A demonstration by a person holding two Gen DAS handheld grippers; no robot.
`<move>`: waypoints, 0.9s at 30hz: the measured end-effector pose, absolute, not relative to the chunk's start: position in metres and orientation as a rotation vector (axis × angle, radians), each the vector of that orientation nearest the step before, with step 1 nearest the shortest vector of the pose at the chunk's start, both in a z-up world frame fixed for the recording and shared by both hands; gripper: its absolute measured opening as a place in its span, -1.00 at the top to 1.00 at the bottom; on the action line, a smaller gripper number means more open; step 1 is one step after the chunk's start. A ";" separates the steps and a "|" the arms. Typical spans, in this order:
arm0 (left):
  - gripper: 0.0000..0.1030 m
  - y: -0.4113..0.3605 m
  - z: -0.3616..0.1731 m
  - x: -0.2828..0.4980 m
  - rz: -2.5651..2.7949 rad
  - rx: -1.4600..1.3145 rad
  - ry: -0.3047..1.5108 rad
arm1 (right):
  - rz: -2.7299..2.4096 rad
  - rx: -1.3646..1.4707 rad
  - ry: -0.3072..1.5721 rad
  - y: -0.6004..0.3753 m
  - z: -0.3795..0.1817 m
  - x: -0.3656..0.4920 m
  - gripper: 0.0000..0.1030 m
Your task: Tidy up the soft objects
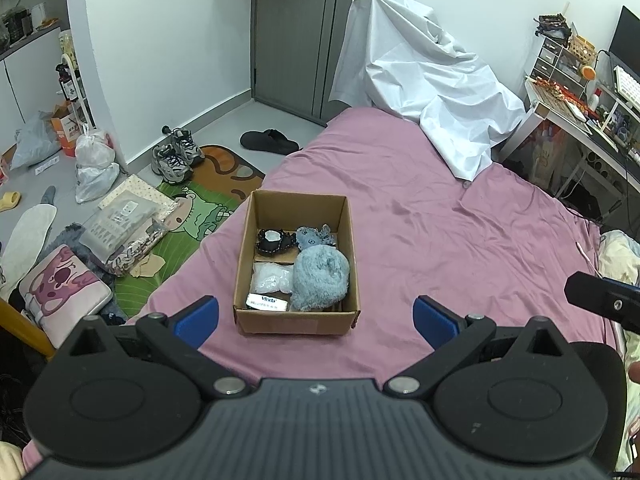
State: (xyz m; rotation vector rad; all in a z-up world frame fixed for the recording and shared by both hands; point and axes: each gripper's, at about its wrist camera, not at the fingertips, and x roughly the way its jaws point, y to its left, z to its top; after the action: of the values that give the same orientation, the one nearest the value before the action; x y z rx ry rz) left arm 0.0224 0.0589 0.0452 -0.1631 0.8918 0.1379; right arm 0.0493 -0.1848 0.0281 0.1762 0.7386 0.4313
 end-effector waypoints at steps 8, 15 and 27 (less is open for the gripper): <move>-0.99 0.059 0.042 0.023 0.139 -0.164 0.899 | 0.430 0.172 0.739 -0.184 0.028 0.050 -1.00; -0.99 0.060 0.042 0.022 0.142 -0.164 0.900 | 0.429 0.171 0.743 -0.185 0.026 0.050 -1.00; -0.99 0.061 0.039 0.021 0.145 -0.163 0.903 | 0.427 0.169 0.747 -0.185 0.025 0.050 -1.00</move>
State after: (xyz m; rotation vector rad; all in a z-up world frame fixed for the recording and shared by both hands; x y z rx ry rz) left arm 0.0207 0.0608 0.0387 -0.1628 0.9033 0.1449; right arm 0.0501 -0.1848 0.0250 0.1690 0.7471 0.4270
